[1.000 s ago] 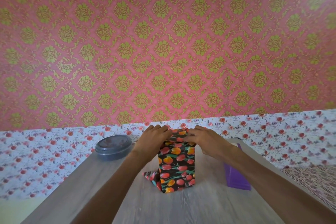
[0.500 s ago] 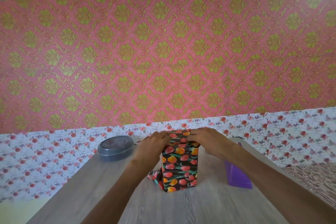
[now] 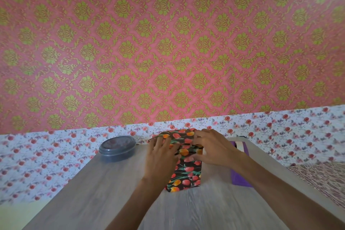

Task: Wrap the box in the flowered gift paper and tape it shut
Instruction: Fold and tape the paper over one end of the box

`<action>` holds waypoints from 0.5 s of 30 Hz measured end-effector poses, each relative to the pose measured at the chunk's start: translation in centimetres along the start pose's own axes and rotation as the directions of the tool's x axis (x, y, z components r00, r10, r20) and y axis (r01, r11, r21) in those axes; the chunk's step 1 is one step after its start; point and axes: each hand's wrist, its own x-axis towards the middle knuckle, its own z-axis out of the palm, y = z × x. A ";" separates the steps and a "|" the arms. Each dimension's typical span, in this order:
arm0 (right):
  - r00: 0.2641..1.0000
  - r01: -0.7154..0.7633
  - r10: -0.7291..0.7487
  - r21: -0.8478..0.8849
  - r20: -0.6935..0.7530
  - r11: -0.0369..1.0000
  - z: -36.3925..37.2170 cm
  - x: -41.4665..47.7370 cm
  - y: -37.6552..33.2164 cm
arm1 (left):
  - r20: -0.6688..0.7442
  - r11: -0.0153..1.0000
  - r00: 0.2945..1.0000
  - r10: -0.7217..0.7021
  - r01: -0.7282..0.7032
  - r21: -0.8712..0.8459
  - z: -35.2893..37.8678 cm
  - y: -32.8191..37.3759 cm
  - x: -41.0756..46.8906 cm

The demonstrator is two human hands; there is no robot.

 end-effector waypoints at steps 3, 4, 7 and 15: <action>0.986 0.020 -0.026 -0.041 -0.165 0.999 1.2 -1.1 -0.3 | -0.017 0.997 0.997 -0.070 0.069 -0.040 1.0 0.8 -1.2; 0.973 0.025 -0.037 -0.055 -0.228 0.998 1.6 -1.4 -0.5 | -0.016 0.994 0.995 -0.099 0.098 -0.044 1.1 1.2 -1.5; 0.946 0.028 -0.060 -0.105 -0.319 0.994 1.9 -2.2 -1.0 | -0.137 0.987 0.978 -0.156 0.149 -0.059 0.7 2.5 -1.5; 0.947 -0.002 -0.011 -0.040 -0.322 0.999 2.0 -3.0 -1.3 | -0.189 0.955 0.981 -0.044 -0.014 -0.296 1.0 4.5 -1.3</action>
